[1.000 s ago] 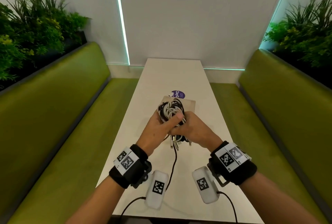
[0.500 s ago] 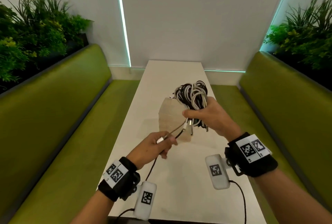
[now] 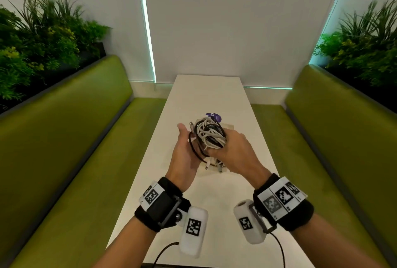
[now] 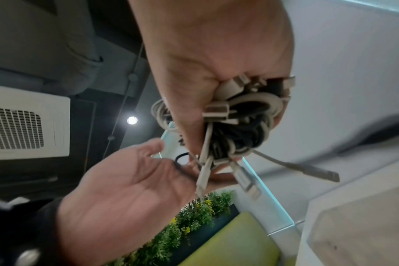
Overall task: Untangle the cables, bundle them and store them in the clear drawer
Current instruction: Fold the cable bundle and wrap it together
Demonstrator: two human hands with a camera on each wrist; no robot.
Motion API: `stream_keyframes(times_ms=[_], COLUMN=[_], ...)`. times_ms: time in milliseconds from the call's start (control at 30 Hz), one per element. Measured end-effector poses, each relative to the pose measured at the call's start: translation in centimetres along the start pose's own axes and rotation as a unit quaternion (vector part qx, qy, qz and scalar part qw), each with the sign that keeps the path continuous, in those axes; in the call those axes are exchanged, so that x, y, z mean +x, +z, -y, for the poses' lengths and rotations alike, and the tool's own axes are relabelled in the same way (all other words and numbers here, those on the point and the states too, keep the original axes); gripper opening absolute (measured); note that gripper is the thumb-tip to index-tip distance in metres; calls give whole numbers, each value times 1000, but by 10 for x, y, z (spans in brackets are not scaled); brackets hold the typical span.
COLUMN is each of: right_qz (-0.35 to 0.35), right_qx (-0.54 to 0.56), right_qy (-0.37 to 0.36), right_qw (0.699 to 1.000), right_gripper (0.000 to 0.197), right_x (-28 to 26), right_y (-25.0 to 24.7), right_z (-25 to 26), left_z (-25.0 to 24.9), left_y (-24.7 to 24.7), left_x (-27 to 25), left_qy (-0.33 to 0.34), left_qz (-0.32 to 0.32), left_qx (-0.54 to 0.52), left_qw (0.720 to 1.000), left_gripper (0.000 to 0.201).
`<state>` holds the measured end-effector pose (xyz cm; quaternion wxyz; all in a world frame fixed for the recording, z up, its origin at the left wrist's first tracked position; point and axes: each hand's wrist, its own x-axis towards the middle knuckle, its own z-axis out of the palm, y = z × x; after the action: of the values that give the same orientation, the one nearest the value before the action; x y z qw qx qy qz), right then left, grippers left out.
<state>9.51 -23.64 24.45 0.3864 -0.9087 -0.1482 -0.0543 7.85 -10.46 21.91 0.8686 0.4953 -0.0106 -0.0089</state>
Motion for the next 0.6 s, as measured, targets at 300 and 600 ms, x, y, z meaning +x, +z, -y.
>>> stream_keyframes(times_ms=[300, 600], right_qz=[106, 104], right_qx=[-5, 84], right_qy=[3, 1], right_qw=[994, 991], right_gripper=[32, 31], right_x=[-1, -2], right_y=[11, 8], right_z=[6, 2], left_z=[12, 0], left_y=[-7, 3], left_x=[9, -3], left_qy=[28, -36], left_qz=[-20, 18], left_qx=[-17, 9], left_qw=[999, 999], left_gripper=[143, 78])
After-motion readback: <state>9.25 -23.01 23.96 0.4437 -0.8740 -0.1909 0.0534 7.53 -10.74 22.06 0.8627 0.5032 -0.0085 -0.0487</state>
